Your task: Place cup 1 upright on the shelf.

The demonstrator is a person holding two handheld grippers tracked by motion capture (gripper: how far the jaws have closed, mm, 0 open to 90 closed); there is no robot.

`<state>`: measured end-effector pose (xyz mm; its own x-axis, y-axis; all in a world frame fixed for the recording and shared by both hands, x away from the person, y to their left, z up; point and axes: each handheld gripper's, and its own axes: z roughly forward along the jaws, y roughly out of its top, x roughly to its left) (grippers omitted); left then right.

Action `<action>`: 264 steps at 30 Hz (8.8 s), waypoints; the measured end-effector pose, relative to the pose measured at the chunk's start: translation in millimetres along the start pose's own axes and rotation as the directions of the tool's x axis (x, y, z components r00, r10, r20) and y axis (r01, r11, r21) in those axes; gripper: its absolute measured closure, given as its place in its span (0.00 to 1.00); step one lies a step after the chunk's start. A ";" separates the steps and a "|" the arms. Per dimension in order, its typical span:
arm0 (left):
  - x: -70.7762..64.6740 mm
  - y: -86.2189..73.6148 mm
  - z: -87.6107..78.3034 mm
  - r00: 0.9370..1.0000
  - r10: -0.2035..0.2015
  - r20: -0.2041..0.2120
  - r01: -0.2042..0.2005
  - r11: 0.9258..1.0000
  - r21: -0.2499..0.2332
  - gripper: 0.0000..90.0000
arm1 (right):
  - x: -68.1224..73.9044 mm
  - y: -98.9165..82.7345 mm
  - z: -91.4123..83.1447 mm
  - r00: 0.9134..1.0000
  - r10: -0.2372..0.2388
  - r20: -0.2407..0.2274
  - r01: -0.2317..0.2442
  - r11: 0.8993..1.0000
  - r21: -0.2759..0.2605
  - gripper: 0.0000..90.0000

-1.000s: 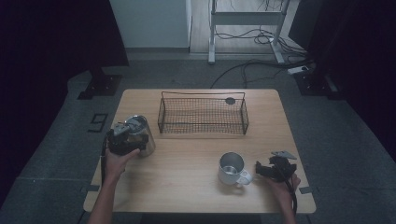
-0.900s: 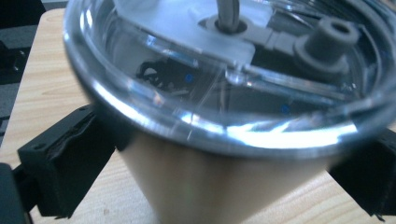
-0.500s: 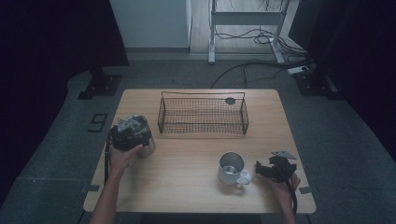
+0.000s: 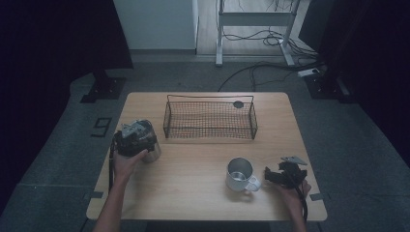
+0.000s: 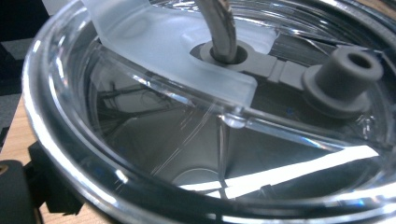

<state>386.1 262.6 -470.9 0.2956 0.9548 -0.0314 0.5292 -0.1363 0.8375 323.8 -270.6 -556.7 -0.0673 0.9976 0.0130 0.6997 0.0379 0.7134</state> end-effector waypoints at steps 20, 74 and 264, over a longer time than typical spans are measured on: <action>-18.1 26.3 -26.0 1.000 0.015 -0.004 -0.015 1.000 -0.028 0.04 | -0.4 0.3 0.1 1.000 -0.003 -0.003 0.003 1.000 0.002 0.00; -39.8 85.5 -24.0 0.999 0.013 0.045 -0.010 0.998 -0.067 0.04 | -0.4 -0.3 -0.2 1.000 -0.005 -0.001 0.005 1.000 -0.003 0.00; -107.1 104.9 140.6 0.997 0.040 0.073 -0.048 0.993 0.106 0.04 | -1.7 0.8 0.9 1.000 -0.009 -0.003 0.009 1.000 -0.002 0.00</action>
<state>521.8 108.8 -456.5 0.3740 0.9266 -0.0379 0.5962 -0.2089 0.7752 325.1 -272.2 -556.8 -0.0755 0.9971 0.0088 0.6974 0.0466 0.7152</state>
